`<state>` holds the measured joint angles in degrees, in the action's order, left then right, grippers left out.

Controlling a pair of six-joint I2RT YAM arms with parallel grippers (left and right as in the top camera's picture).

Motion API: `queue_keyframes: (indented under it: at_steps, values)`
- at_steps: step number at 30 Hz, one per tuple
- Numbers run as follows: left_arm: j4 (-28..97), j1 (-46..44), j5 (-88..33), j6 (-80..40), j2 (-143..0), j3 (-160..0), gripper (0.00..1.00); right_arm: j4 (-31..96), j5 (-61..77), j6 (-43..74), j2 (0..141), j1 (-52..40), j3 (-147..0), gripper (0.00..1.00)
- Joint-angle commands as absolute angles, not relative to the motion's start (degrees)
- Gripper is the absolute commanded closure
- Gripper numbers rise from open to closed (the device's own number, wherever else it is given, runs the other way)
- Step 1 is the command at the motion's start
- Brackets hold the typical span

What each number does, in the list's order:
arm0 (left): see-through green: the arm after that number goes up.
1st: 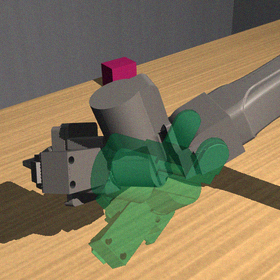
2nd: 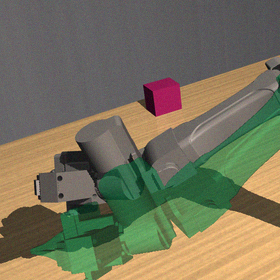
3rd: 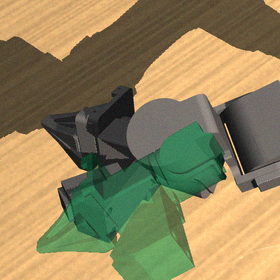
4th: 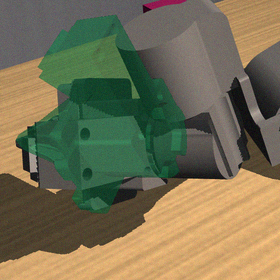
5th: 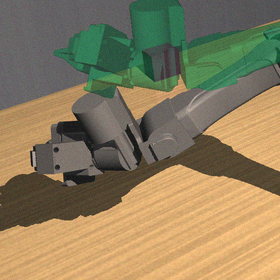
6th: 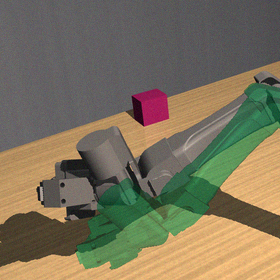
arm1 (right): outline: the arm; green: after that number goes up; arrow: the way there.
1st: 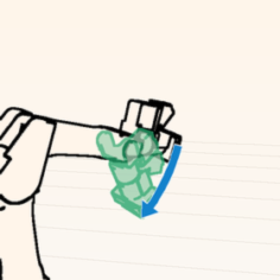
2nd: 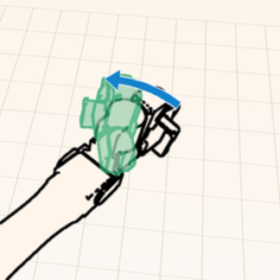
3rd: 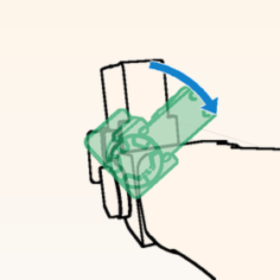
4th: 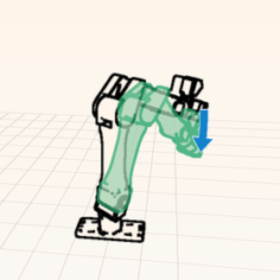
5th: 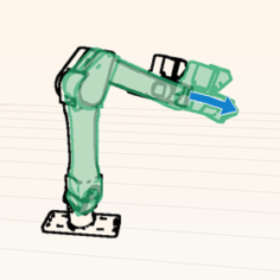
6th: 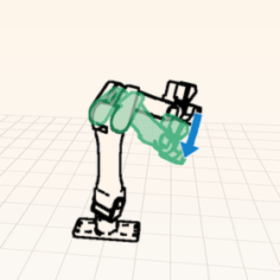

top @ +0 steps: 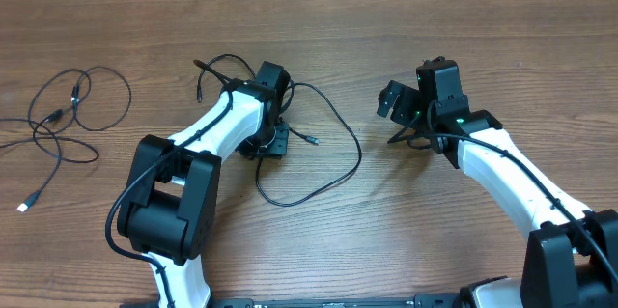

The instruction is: Untangle cables

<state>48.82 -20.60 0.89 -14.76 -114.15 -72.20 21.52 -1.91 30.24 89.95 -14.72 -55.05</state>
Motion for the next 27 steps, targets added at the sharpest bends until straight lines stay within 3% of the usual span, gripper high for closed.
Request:
queue_keyframes:
  at_steps: [1,16,20,25,27]
  values:
    - [49.65,-20.62,-2.61,-14.52,-123.35,-65.71,0.62,21.15,-2.48,30.35,89.91,-14.87,-55.11,0.00]
    - [50.65,-20.67,-4.08,-14.52,-123.35,-64.64,0.64,21.17,-2.48,30.35,89.91,-14.87,-55.11,0.00]
    - [50.54,-20.67,-4.08,-14.50,-123.35,-64.64,0.74,21.17,-2.48,30.35,89.91,-14.87,-55.11,0.00]
    - [50.35,-20.67,-4.14,-13.69,-123.35,-64.64,0.96,21.15,-2.48,30.35,89.91,-14.87,-55.11,0.00]
    - [50.26,-20.67,-4.75,-13.69,-123.35,-64.64,0.96,21.15,-2.48,30.35,89.91,-14.87,-55.11,0.00]
